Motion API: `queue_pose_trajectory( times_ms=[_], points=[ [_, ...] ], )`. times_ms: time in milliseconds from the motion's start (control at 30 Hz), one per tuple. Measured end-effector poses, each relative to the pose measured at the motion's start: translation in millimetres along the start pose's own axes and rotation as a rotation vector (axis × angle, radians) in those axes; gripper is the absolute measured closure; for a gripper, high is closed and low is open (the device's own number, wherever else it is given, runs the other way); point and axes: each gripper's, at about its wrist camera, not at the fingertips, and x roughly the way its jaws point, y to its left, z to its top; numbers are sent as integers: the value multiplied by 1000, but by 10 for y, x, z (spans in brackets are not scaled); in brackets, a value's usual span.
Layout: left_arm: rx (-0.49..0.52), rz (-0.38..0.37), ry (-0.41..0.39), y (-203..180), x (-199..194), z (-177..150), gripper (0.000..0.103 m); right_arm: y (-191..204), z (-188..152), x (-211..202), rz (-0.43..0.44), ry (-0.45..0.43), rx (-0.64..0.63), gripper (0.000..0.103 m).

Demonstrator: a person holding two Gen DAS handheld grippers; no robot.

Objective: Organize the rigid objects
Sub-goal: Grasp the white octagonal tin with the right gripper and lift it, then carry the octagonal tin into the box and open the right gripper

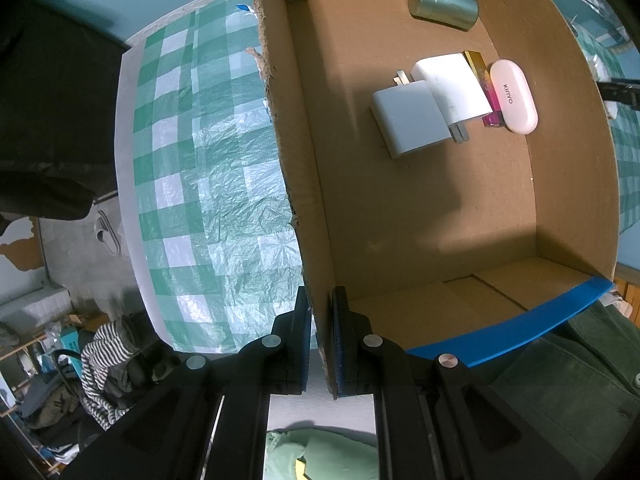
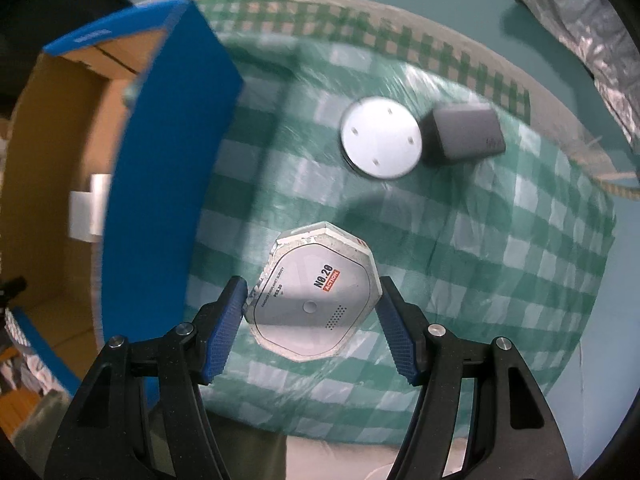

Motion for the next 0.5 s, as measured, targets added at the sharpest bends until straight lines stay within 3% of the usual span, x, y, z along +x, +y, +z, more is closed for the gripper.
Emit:
queue_pose_trajectory(
  times_ms=[500],
  points=[
    [2, -3, 1, 11, 6, 0, 93, 500, 119, -703, 36, -119, -126, 37]
  ],
)
